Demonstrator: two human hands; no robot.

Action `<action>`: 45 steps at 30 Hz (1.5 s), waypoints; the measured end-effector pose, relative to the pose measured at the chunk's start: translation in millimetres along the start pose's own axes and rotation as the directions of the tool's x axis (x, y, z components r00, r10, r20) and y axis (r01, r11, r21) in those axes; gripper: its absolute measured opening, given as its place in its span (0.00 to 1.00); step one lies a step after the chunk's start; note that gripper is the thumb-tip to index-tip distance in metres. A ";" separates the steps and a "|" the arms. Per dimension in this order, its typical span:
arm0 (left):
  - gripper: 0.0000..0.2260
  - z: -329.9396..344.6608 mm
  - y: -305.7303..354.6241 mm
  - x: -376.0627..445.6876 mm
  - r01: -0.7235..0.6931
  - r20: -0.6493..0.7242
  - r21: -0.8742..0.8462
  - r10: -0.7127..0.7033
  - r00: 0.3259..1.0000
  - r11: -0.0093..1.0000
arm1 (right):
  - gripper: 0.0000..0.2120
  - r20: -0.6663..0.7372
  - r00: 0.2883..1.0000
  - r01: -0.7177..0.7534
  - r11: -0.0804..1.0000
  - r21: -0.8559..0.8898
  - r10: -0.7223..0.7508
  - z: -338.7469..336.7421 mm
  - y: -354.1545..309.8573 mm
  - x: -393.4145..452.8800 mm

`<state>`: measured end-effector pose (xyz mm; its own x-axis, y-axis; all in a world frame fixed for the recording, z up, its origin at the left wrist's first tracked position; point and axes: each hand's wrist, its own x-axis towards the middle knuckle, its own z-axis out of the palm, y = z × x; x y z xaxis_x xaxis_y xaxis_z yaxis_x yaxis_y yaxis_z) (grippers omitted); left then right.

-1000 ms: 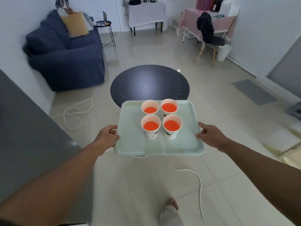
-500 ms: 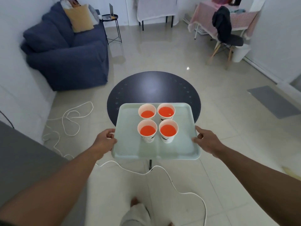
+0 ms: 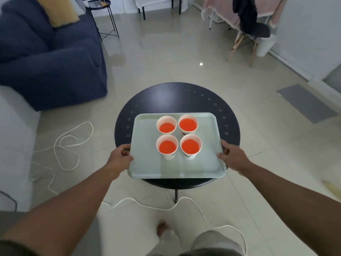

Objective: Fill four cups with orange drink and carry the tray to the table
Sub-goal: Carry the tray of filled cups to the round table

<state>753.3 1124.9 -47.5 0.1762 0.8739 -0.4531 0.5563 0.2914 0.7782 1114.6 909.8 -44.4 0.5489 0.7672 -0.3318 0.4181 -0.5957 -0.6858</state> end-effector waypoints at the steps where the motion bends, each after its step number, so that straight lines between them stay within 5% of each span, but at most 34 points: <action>1: 0.19 -1.6 2.9 9.2 0.004 0.005 0.006 -0.004 1.000 1.000 | 0.32 -0.003 1.000 -0.003 1.000 -0.006 0.003 1.7 -3.5 8.3; 45: 0.21 59.3 33.3 187.5 0.102 0.017 0.173 -0.106 0.994 0.980 | 0.28 0.062 0.991 -0.110 0.989 -0.099 0.116 32.9 1.8 183.7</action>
<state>853.0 1275.4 -132.3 0.1295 0.8314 -0.5404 0.7032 0.3072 0.6412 1192.5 1057.5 -128.0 0.5478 0.7060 -0.4488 0.4248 -0.6969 -0.5778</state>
